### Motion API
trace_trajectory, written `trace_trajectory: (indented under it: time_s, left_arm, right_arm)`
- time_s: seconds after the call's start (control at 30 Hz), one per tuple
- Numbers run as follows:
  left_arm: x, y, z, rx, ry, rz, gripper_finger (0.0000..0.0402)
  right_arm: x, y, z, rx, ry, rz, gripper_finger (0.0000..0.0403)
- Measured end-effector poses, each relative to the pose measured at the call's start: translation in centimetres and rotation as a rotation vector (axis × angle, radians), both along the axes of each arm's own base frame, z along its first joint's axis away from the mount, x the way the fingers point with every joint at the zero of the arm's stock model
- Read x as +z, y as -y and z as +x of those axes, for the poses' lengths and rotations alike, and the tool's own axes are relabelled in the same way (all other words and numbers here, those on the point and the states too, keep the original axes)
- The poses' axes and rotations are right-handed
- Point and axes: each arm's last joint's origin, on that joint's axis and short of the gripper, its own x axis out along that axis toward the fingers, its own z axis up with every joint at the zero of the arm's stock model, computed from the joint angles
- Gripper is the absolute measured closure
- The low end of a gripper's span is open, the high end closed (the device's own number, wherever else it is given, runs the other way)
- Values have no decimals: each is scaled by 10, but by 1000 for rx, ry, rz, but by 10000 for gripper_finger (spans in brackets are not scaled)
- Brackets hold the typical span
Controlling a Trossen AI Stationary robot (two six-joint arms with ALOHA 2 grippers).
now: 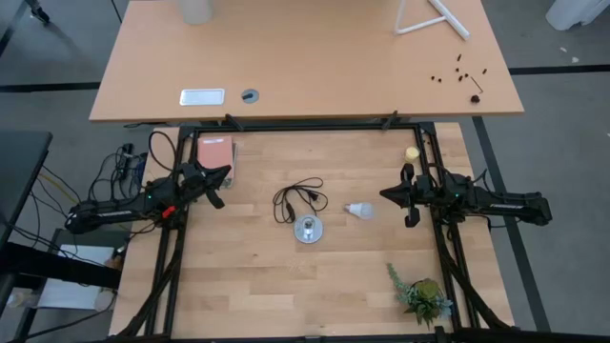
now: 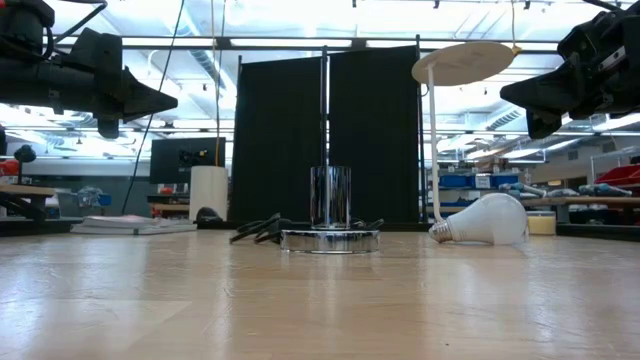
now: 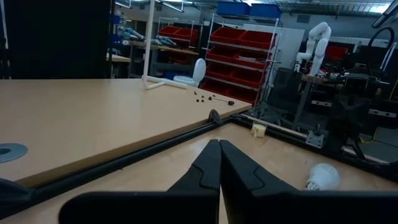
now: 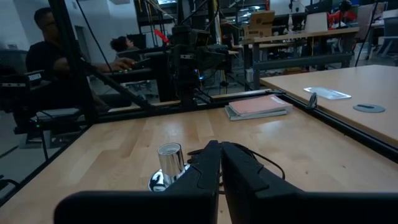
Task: Screw lightbulb
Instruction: Return to Home Position
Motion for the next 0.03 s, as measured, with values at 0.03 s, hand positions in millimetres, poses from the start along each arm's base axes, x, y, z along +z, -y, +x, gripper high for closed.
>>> trace_trajectory:
  time_s: [0.03]
  left_arm:
    - [0, 0, 0, 0, 0, 0, 393]
  right_arm:
    - [0, 0, 0, 0, 0, 0, 380]
